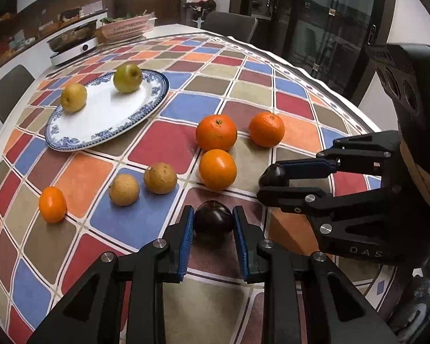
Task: Organize fruits
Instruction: 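Grasp one dark plum with the left gripper while the right gripper grasps another plum, then carry both plums over the plate between the pear and apple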
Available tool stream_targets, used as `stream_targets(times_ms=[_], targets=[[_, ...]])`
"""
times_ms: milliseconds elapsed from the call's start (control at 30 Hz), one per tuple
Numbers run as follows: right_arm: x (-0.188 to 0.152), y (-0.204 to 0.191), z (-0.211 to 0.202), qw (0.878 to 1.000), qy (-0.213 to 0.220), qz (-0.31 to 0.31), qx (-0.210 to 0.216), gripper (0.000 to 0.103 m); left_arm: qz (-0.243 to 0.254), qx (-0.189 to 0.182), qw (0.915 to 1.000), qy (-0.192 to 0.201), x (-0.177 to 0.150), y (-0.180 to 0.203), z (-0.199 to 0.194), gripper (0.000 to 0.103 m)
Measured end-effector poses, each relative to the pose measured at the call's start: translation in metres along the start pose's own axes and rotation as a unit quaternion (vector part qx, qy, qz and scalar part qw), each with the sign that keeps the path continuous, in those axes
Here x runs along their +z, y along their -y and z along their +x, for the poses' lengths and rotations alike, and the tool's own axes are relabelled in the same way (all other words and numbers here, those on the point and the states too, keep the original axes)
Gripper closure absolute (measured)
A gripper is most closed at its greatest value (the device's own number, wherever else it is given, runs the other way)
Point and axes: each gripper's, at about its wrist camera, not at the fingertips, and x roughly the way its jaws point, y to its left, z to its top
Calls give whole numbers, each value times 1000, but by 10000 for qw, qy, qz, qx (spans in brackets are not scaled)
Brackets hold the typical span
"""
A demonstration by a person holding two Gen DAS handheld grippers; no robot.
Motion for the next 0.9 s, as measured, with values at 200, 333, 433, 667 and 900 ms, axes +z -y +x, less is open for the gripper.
stream_targets(times_ms=[200,333,433,667,900], targets=[[4,-4,-15,9998,165,44,53,74,-39,85,9998,188,5,-1,-15,76],[10,-8,-26,9995,295,73,99,74,-111,176,9992,336,8,-4,-28,76],[16,-11,-35,9990,419,83,119,74,-205,264,9985,437,11,-8,-38,76],[31,-21,-52,9974,701,67,179,74,-363,456,9957,714,20,-20,-61,76],[52,-30,-63,9949,982,-33,211,74,-406,662,9921,984,30,-31,-82,76]])
